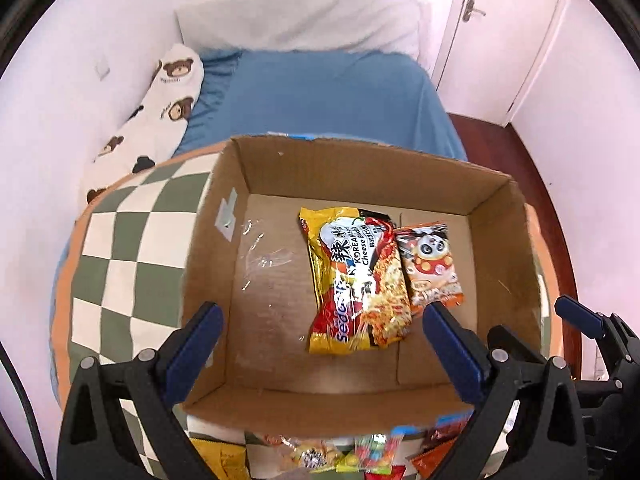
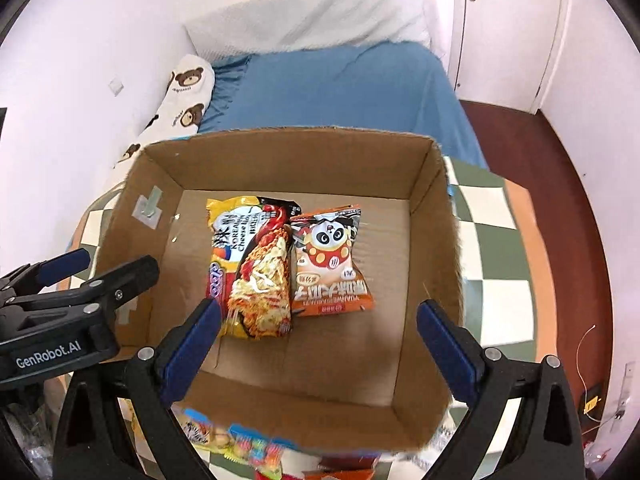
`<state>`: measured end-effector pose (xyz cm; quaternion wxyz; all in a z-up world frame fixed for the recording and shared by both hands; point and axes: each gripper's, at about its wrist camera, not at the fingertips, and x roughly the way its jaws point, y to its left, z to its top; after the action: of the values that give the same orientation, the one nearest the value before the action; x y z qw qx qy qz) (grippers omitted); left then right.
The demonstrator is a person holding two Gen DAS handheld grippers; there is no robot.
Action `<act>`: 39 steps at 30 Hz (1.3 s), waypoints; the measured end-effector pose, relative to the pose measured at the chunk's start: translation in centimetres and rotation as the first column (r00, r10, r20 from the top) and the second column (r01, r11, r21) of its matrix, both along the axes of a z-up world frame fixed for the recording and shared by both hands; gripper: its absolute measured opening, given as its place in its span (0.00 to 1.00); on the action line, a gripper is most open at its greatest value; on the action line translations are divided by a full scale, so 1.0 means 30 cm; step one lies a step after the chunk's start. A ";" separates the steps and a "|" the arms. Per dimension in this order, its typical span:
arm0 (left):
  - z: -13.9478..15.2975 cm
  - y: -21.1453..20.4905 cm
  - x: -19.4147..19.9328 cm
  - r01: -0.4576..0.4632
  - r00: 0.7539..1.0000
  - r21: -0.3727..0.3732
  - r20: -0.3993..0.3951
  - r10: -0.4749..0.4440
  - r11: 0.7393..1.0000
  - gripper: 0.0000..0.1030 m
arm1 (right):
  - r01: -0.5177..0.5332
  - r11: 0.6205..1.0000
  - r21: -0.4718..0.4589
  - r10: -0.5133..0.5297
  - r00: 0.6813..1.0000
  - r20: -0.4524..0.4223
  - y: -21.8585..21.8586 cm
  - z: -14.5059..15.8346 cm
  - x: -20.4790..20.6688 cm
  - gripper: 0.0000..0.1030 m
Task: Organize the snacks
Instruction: 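Grasp the red-and-white wafer bar with left tool while right tool grasps white bread pack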
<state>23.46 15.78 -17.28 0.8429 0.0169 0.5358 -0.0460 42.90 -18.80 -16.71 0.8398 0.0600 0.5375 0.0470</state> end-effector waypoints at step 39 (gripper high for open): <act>-0.658 -0.120 -1.076 0.687 0.664 0.139 -0.520 -0.538 0.714 0.99 | 0.379 0.914 0.146 -0.277 0.846 -0.456 -0.254 -0.325 -1.056 0.97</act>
<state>-8.84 12.19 -37.01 0.6159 0.3254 0.6744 -0.2449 11.22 -26.41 -26.47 0.6846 0.2572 0.6801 -0.0505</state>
